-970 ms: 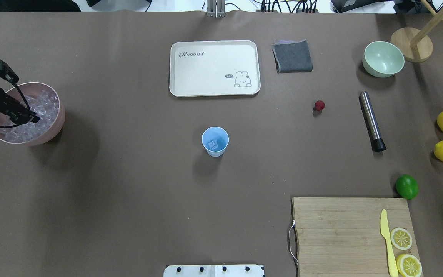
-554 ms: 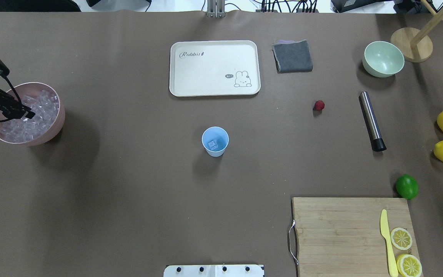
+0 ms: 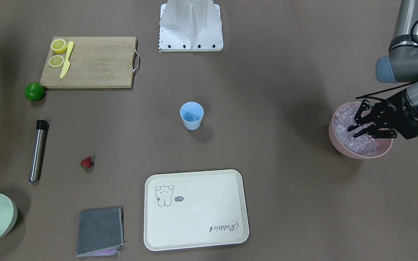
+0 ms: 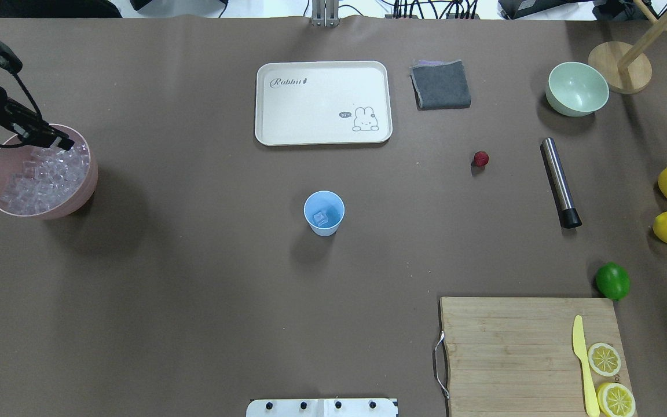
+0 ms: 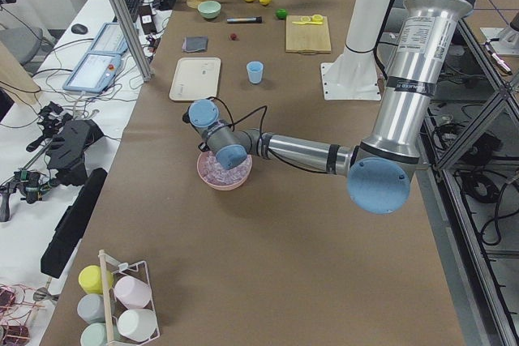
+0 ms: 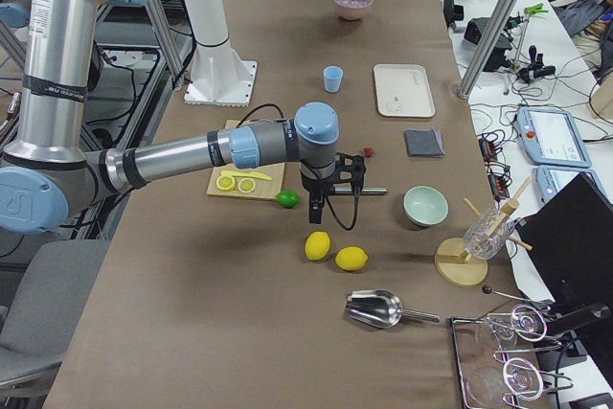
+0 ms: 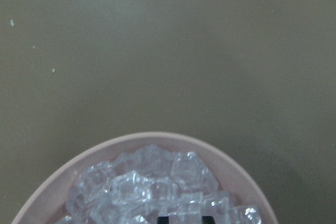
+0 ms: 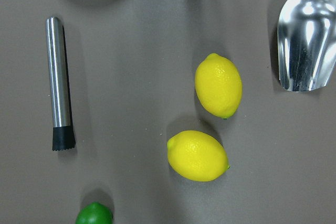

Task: Mash ice and strawberries in cup
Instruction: 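Carry the ice cube with the left gripper over the light-blue cup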

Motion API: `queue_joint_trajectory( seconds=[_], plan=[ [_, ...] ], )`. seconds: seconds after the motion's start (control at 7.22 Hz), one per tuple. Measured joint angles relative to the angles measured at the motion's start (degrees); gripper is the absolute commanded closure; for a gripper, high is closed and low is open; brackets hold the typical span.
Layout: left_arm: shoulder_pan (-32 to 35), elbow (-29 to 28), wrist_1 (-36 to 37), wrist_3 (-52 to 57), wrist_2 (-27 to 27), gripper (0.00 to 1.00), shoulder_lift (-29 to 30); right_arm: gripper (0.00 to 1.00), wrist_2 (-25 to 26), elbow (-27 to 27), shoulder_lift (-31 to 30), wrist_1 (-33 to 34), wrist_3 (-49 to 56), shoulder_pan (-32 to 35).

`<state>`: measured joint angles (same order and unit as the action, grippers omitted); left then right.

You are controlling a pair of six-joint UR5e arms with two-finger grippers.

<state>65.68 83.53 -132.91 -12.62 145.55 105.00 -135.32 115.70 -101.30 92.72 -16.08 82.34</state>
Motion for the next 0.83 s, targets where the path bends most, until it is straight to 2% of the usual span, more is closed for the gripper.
queue_joint_trajectory(
  seconds=[0.55,0.83],
  plan=[
    [-5.63,3.21,-0.36,-16.36,-0.93,1.0,7.12,0.0,-0.03,0.04,0.61,0.0,0.0,-0.07],
    [-11.33,6.82,-0.45,-23.54,-7.67,1.0,8.84,0.0,-0.03,0.13,0.6,-0.06,0.06,-0.06]
  ],
)
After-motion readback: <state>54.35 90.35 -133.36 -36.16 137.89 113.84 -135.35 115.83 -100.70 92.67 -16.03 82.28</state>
